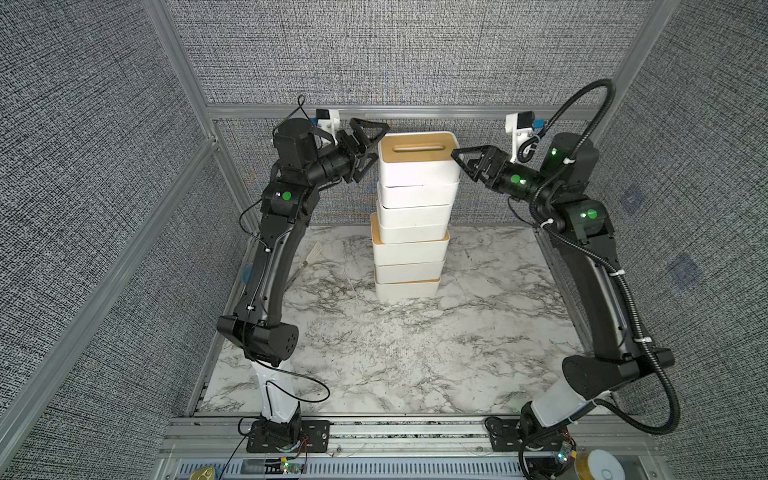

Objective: Stack the tissue boxes
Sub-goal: Place the tissue box at the tissue box.

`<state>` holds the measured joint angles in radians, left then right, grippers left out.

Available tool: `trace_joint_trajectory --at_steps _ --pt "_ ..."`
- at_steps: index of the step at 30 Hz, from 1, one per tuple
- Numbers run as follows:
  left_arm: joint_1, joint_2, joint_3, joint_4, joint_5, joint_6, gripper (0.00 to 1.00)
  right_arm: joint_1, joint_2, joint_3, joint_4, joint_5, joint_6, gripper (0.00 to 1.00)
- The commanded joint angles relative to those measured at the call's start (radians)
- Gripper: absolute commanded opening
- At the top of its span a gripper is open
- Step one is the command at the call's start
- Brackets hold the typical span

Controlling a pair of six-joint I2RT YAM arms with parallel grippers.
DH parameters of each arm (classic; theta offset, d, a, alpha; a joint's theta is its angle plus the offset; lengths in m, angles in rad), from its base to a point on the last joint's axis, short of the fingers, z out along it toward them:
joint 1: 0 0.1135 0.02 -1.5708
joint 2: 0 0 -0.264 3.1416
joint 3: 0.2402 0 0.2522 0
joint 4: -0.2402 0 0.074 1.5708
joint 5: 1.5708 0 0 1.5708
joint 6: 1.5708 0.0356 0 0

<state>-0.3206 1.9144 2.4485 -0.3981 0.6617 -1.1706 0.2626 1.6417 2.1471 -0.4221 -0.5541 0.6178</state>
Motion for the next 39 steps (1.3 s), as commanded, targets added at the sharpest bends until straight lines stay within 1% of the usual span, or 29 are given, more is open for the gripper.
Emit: trace_joint_trajectory --at_steps 1,11,19,22,25,33,39 --pt "-0.002 -0.002 0.006 0.022 0.019 0.008 1.0 0.005 -0.001 0.008 0.03 -0.003 0.007 0.99" --pt "-0.002 -0.001 0.001 0.016 0.028 0.012 0.99 0.013 0.0 0.011 0.031 -0.003 0.011 0.99" --pt "0.003 -0.024 -0.021 0.006 0.014 0.035 0.99 0.015 0.001 0.01 0.037 -0.002 0.014 0.99" --pt "0.015 -0.042 -0.039 0.003 -0.002 0.058 0.99 0.014 -0.001 0.018 0.016 0.025 0.002 0.99" --pt "0.032 -0.062 -0.077 0.035 0.01 0.054 1.0 0.003 -0.002 0.043 -0.015 0.037 -0.004 0.99" --pt "0.08 -0.109 -0.08 -0.008 -0.018 0.127 1.0 -0.039 -0.051 0.07 -0.09 0.099 -0.035 0.99" --pt "0.106 -0.163 -0.084 -0.105 -0.054 0.25 0.99 -0.067 -0.118 0.051 -0.168 0.169 -0.086 0.99"
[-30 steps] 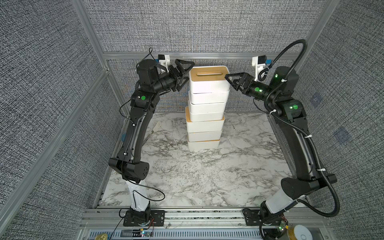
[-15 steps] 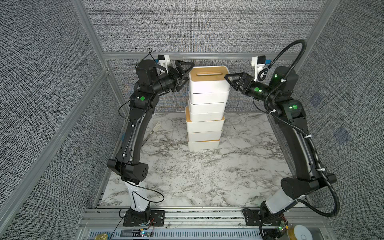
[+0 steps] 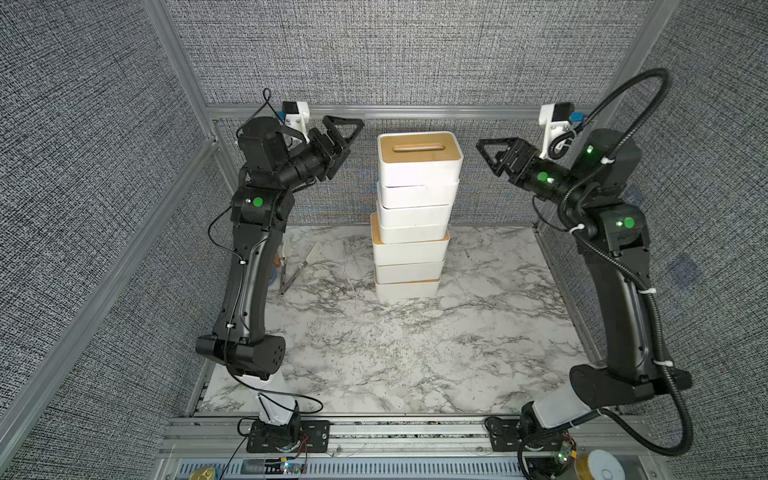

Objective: Stack the tissue boxes
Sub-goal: Place the tissue box at the tissue box.

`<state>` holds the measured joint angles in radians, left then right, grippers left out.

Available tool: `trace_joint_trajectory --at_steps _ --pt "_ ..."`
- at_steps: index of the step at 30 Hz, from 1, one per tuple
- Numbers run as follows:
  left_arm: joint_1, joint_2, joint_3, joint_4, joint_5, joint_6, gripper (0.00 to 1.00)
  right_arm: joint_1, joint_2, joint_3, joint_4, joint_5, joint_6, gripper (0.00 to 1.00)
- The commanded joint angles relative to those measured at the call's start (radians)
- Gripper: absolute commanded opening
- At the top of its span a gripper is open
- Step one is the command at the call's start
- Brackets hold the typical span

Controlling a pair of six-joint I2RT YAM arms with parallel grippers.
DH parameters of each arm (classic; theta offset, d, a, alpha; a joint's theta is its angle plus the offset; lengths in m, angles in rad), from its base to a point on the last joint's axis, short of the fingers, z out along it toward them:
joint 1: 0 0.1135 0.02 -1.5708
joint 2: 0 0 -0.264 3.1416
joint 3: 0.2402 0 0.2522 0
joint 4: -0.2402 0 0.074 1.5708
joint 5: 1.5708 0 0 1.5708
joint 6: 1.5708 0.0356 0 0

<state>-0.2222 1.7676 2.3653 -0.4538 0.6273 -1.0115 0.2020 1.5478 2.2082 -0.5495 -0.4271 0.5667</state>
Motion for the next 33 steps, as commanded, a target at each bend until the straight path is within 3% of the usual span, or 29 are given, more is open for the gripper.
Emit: trace_joint_trajectory --at_steps 1,9,13,18,22,27,33 --pt "0.011 -0.028 -0.002 -0.077 -0.028 0.123 1.0 -0.01 -0.039 -0.021 -0.047 0.047 -0.042 0.99" --pt "0.017 -0.138 -0.111 -0.183 -0.083 0.321 0.99 -0.044 -0.138 -0.144 -0.049 0.068 -0.077 0.99" --pt "0.017 -0.192 -0.226 -0.168 -0.073 0.367 1.0 -0.053 -0.163 -0.201 -0.059 0.083 -0.091 0.99" --pt "0.015 -0.285 -0.406 -0.193 -0.14 0.463 0.99 -0.064 -0.165 -0.276 -0.101 0.13 -0.09 0.99" --pt "0.015 -0.378 -0.592 -0.138 -0.172 0.477 1.0 -0.063 -0.162 -0.341 -0.084 0.155 -0.079 0.98" --pt "0.013 -0.381 -0.671 -0.13 -0.176 0.463 0.99 -0.06 -0.115 -0.365 -0.073 0.153 -0.063 0.92" --pt "0.013 -0.416 -0.81 -0.004 -0.224 0.469 0.99 -0.047 -0.104 -0.45 0.013 0.132 -0.056 0.89"
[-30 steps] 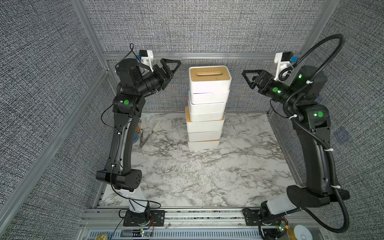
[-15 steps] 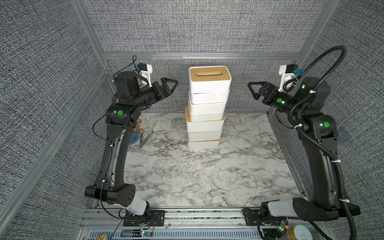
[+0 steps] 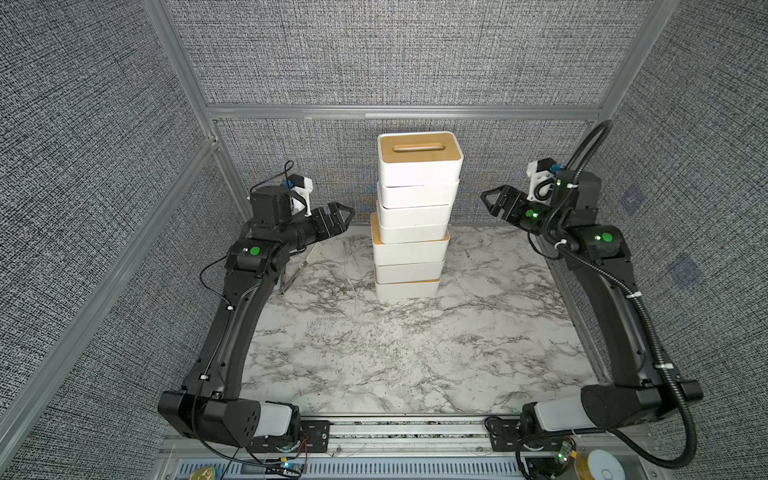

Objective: Stack the tissue boxes
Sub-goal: Place the tissue box at the tissue box, then reset both arms

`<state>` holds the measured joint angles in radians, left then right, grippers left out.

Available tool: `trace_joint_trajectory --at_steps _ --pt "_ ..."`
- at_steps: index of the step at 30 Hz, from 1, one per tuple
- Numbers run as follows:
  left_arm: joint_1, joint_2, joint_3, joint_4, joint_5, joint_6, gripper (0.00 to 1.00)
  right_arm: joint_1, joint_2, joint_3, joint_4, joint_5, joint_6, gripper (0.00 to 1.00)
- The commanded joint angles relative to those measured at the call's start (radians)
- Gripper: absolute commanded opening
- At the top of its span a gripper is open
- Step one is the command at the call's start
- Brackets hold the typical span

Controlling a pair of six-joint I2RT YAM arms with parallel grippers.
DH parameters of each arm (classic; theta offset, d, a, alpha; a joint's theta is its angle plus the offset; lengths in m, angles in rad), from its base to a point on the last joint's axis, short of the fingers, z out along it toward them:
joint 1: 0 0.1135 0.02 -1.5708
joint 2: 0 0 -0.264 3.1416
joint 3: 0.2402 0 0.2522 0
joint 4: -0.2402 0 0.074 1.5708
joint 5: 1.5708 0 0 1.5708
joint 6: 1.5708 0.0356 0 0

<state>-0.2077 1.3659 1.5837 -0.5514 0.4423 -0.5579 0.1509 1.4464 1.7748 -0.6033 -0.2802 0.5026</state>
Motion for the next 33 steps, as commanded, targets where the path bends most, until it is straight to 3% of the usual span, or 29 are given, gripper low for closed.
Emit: trace_joint_trajectory --at_steps 1,5,6,9,17,21,25,31,33 --pt "-0.001 -0.034 -0.066 0.125 -0.071 0.035 0.99 0.004 -0.017 -0.045 0.091 -0.016 0.008 0.9" --pt "-0.001 -0.157 -0.257 0.326 -0.234 0.133 1.0 0.0 -0.089 -0.157 0.158 -0.007 -0.027 0.93" --pt "-0.002 -0.195 -0.315 0.385 -0.275 0.155 0.99 -0.001 -0.114 -0.189 0.169 0.005 -0.036 0.99" --pt "-0.002 -0.291 -0.461 0.51 -0.39 0.209 1.0 -0.001 -0.215 -0.305 0.216 0.084 -0.055 0.99" --pt "-0.001 -0.407 -0.773 0.548 -0.611 0.3 1.0 -0.01 -0.473 -0.635 0.283 0.369 -0.124 0.99" --pt "-0.001 -0.452 -1.054 0.847 -0.668 0.328 0.99 -0.013 -0.579 -0.874 0.484 0.398 -0.197 0.99" --pt "0.0 -0.36 -1.187 1.06 -0.787 0.331 0.99 -0.028 -0.624 -1.038 0.58 0.46 -0.184 0.99" --pt "0.001 -0.092 -1.158 1.222 -1.063 0.358 1.0 -0.089 -0.56 -1.048 0.479 0.422 -0.169 0.99" --pt "0.001 -0.042 -1.112 1.214 -1.07 0.392 1.0 -0.103 -0.573 -1.087 0.521 0.392 -0.181 0.99"
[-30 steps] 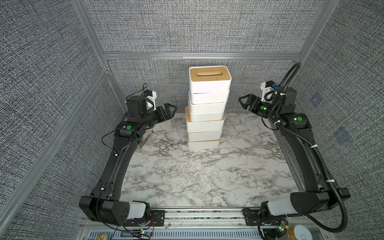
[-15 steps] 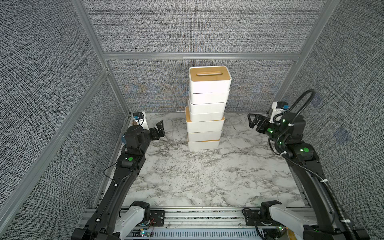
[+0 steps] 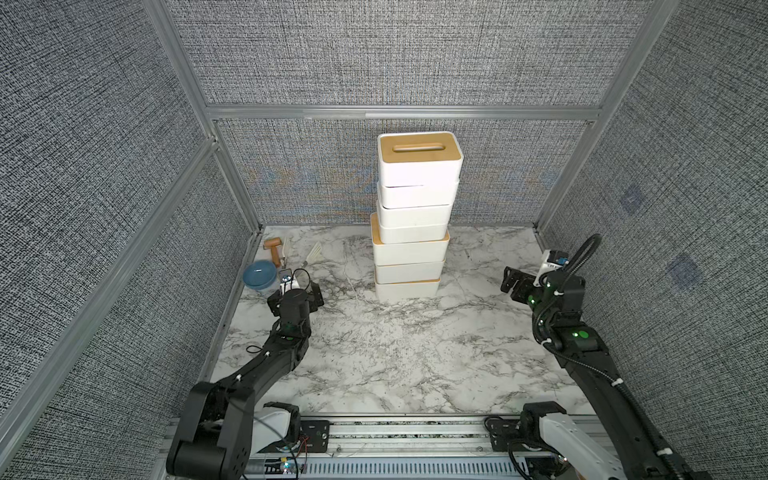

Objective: Stack the tissue boxes
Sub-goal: Reset both arms

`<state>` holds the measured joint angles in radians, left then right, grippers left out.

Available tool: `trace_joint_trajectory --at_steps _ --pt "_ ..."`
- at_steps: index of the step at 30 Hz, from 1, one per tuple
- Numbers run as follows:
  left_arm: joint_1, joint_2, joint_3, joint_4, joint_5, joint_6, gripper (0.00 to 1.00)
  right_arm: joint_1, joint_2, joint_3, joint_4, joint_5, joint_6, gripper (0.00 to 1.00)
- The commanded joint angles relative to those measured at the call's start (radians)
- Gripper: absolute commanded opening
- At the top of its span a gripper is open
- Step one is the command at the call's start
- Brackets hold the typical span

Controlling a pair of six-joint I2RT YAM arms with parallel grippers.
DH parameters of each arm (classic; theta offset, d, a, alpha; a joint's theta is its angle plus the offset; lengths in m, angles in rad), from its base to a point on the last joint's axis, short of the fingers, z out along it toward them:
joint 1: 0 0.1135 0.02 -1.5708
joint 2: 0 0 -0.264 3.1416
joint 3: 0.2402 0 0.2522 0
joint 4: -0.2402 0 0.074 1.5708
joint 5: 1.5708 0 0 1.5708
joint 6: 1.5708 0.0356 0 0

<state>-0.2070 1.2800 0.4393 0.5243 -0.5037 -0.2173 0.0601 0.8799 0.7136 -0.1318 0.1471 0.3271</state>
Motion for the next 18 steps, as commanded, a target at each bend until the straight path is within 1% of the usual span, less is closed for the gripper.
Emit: trace_joint_trajectory --at_steps 1,2,4,6,8,10,11,12,13,14,16,18 --pt "0.001 0.071 0.023 0.224 -0.112 0.102 1.0 -0.015 -0.021 -0.054 0.082 -0.038 -0.009 0.99" --pt "0.001 0.096 0.016 0.287 -0.116 0.147 1.0 -0.02 -0.034 -0.073 0.105 -0.038 -0.011 0.99" --pt "0.005 0.149 0.02 0.37 -0.157 0.184 0.99 -0.031 -0.06 -0.126 0.162 -0.039 -0.017 0.99" --pt "0.008 0.162 0.032 0.364 -0.145 0.204 0.99 -0.042 -0.066 -0.151 0.175 -0.027 -0.018 0.99" --pt "0.008 0.149 0.034 0.326 -0.125 0.187 1.0 -0.055 -0.064 -0.164 0.176 -0.02 -0.02 0.99" --pt "0.013 0.139 0.019 0.346 -0.121 0.189 1.0 -0.061 -0.062 -0.186 0.188 0.009 -0.024 0.99" --pt "0.016 0.14 0.031 0.318 -0.125 0.184 0.99 -0.065 -0.061 -0.199 0.195 0.023 -0.024 0.99" --pt "0.017 0.137 0.053 0.236 -0.116 0.163 1.0 -0.071 -0.061 -0.21 0.201 0.03 -0.016 0.99" --pt "0.018 0.124 0.077 0.139 -0.088 0.144 0.99 -0.077 -0.066 -0.217 0.202 0.029 -0.003 0.99" --pt "0.018 0.108 0.074 0.106 -0.058 0.145 0.99 -0.08 -0.073 -0.226 0.202 0.021 0.001 0.99" --pt "0.018 0.064 0.019 0.16 -0.005 0.167 1.0 -0.08 -0.097 -0.256 0.218 0.009 -0.006 0.99" --pt "0.02 0.084 -0.04 0.3 -0.027 0.222 1.0 -0.08 -0.11 -0.291 0.247 0.011 -0.003 0.99"
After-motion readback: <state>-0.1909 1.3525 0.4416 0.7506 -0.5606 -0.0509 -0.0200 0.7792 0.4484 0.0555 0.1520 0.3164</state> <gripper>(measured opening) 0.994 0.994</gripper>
